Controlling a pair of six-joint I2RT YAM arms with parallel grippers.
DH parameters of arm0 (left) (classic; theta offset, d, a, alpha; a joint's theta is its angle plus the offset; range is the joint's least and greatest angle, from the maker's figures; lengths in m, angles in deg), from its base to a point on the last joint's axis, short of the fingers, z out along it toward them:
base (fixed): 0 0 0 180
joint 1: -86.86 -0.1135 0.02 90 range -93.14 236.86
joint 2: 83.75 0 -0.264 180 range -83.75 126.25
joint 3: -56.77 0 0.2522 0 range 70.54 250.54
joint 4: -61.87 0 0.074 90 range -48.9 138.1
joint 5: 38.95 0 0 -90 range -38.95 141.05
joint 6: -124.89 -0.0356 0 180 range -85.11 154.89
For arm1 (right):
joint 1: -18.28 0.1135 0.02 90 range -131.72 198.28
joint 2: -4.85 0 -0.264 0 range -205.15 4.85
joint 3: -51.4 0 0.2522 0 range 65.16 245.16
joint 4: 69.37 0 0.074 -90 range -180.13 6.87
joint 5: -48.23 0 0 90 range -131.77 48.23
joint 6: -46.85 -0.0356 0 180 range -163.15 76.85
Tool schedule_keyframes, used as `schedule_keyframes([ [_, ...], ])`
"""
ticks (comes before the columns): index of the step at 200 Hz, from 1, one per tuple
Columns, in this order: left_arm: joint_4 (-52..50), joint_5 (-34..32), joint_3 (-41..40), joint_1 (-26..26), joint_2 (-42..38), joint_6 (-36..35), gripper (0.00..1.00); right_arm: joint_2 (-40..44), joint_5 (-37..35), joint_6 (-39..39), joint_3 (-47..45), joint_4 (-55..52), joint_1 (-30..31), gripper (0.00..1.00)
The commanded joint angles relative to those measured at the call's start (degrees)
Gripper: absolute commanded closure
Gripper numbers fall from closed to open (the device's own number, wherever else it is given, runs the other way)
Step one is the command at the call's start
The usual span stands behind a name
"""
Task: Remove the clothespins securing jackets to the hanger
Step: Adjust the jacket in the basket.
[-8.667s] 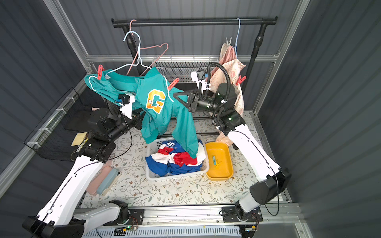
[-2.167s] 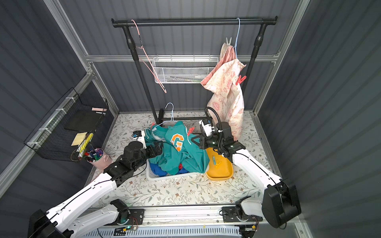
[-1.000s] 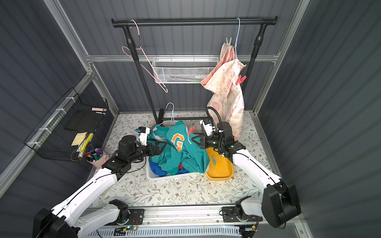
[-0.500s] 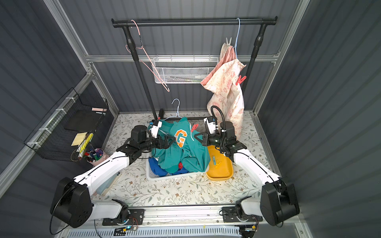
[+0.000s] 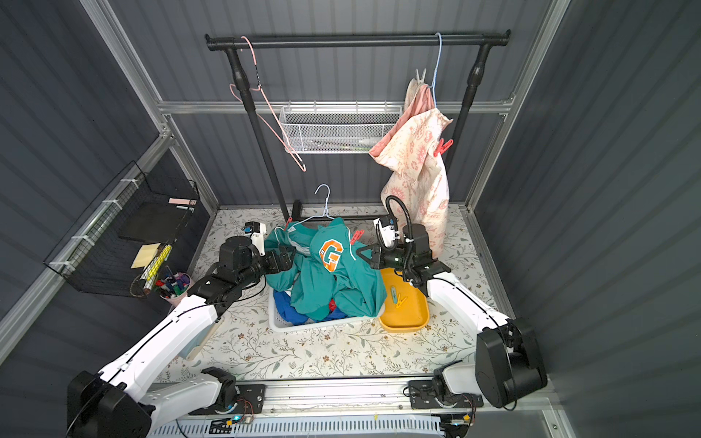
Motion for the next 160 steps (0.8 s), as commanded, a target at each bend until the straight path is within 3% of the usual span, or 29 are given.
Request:
schedule_keyframes([
  [1,-6.69,-9.06,-0.36,-0.52,-1.77,3.20,0.01,0.08,2.04,-0.14,1.18,1.81,0.00,1.00],
  [32,-11.42,-13.83,0.79,-0.52,-3.25,7.46,0.01,0.92,1.62,0.24,1.02,1.13,0.00,1.00],
  [59,-11.19,-5.29,0.19,-0.52,-2.51,9.31,0.01,1.75,-0.80,0.35,1.22,0.73,-0.06,1.00],
  [79,-12.32,-3.17,-1.64,-0.52,-3.77,13.17,0.01,1.44,-0.86,0.32,2.25,0.73,-0.26,1.00],
  [137,-19.87,-13.23,-0.32,-0.52,-3.17,20.84,0.01,-0.32,-0.07,-0.28,3.36,2.23,-0.44,1.00],
  [160,-24.64,-18.72,3.99,-0.52,-2.99,23.62,0.01,-0.59,-0.33,-0.15,3.59,2.14,-0.44,1.00],
])
